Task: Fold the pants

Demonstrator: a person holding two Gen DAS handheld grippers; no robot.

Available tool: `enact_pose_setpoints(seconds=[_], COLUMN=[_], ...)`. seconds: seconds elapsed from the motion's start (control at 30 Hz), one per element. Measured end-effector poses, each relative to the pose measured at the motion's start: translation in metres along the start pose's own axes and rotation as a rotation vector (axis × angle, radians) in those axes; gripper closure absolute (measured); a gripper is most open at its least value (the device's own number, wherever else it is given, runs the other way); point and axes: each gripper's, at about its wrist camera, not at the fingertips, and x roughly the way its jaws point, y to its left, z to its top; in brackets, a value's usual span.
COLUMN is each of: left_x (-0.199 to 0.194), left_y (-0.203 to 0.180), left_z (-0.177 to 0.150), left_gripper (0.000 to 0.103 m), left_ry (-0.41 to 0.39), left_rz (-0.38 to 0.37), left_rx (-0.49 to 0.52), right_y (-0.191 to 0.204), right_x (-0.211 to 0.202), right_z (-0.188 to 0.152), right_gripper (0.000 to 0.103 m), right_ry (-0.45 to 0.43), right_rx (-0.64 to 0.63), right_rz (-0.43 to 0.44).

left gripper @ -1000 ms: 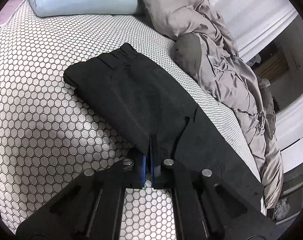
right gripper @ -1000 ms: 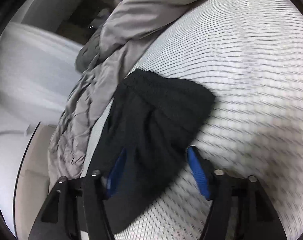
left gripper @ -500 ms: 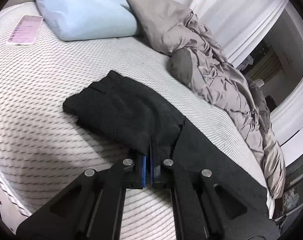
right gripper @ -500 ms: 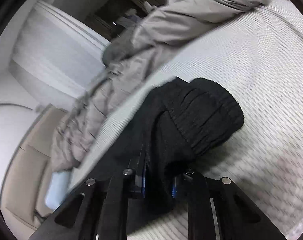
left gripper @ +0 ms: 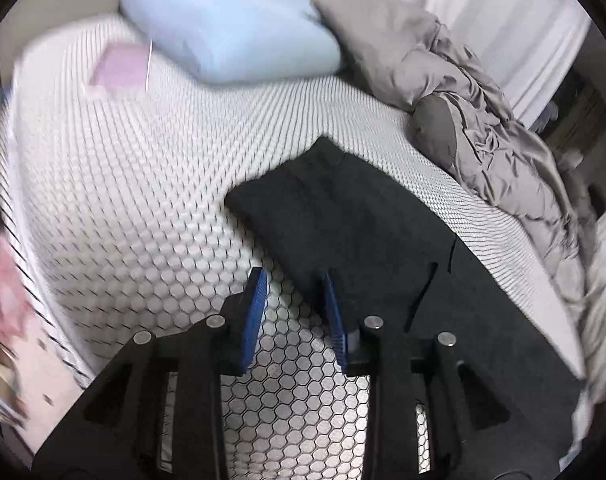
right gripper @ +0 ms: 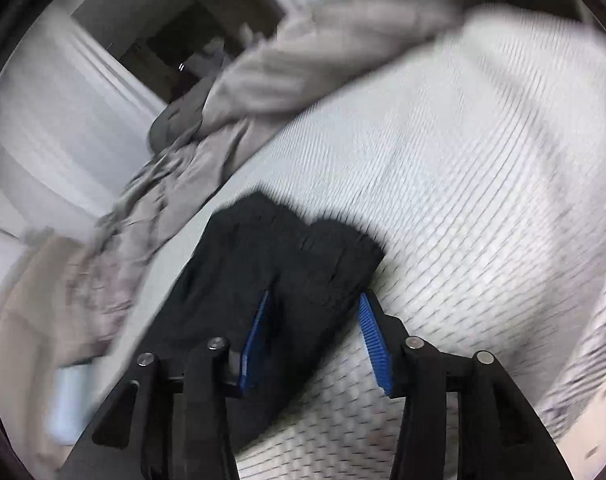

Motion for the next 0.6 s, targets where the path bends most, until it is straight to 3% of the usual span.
enact_pose_setpoints(seconds=[0.03, 0.07, 0.1, 0.17, 0.27, 0.33, 0.5, 0.57, 0.6], left_x=[-0.007, -0.016, -0.029, -0.044, -0.052, -0.049, -0.034, -0.028, -0.017], left_y=[-0.008, -0.015, -0.029, -0.052, -0.108, -0.147, -0.243, -0.269, -0.285], left_z=[0.004, 0.006, 0.002, -0.007, -0.037, -0.062, -0.136, -0.166, -0.183], left_gripper=[0.072, 0.060, 0.053, 0.026, 0.010, 0.001, 0.001, 0.001, 0.001], left_ry=[-0.023, -0.051, -0.097, -0.134, -0.081, -0.029, 0.116, 0.184, 0.243], left_rz=[0.004, 0.004, -0.019, -0.080, -0.279, -0.354, -0.574, -0.604, -0.573], left_rx=[0.035, 0.065, 0.107, 0.171, 0.324, 0.422, 0.623, 0.696, 0.774], right_y=[0.006, 0.014, 0.018, 0.039, 0.083, 0.115, 0.195, 0.216, 0.225], right_x=[-0.008, -0.020, -0.029, -0.040, -0.031, -0.015, 0.028, 0.040, 0.050], right_z=[0.001, 0.004, 0.005, 0.002, -0.020, -0.043, -0.110, -0.132, -0.144], right_gripper=[0.043, 0.033, 0.030, 0.018, 0.008, 0.008, 0.008, 0.008, 0.008], right_ry=[-0.040, -0.096, -0.134, -0.172, -0.063, 0.034, 0.235, 0.286, 0.310], right_rx=[-0.035, -0.082, -0.107, -0.174, -0.341, -0.446, -0.667, -0.742, -0.786], right_rz=[-0.030, -0.065, -0.063, 0.009, 0.168, 0.210, 0.298, 0.362, 0.370])
